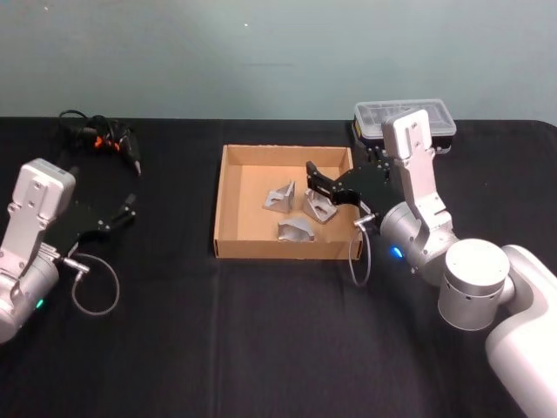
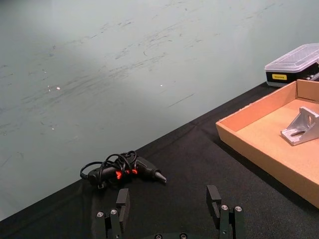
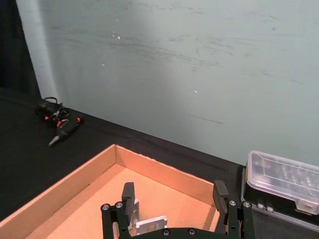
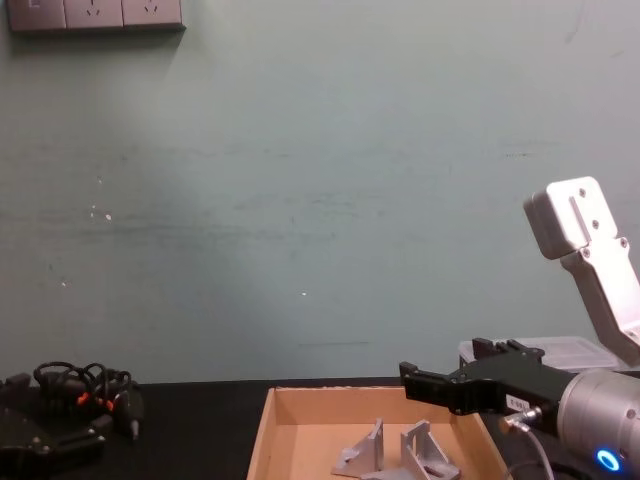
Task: Use one hand to pick up the angle iron from the table and place it into the box.
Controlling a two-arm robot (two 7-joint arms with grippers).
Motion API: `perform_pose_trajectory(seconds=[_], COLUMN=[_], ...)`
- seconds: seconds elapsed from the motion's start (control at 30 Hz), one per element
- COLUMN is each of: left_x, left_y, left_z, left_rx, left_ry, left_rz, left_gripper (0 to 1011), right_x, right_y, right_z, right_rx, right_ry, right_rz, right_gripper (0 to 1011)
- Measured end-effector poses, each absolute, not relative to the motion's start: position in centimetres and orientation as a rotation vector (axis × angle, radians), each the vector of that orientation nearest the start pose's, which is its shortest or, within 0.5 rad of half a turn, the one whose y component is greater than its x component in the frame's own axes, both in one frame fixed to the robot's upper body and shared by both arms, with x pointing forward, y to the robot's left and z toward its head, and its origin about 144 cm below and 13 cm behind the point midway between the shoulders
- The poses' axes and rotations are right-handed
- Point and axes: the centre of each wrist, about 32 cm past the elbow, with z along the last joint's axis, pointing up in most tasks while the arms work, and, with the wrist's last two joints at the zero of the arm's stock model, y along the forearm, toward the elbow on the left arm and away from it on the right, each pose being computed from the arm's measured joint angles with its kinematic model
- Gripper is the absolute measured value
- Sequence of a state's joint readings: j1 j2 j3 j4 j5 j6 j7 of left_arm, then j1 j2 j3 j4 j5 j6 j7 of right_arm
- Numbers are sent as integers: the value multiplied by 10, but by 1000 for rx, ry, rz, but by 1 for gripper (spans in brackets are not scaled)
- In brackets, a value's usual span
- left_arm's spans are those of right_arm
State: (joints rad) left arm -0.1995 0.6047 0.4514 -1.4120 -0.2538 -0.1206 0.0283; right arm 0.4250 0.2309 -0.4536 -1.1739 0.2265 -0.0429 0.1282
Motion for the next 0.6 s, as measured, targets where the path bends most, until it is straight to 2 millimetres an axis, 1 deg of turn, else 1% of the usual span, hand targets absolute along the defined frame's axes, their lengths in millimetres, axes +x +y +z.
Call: perform_pose_trajectory(seconds=[0.3,0.6], left_x=[489,489], left_y=[310,310], left_z=[1140,1140], left_rx=[305,305], left_ry=[-285,-285], left_rz=[1248,1248], left_gripper=[1011,1012], right_x=[553,553], right_y=[-194,-194], right_z=[1151,1151], right_rx=[-170,-169], right_ry=[-75,-75], right_rz=[-1160,-1160], right_gripper=[1000,1000])
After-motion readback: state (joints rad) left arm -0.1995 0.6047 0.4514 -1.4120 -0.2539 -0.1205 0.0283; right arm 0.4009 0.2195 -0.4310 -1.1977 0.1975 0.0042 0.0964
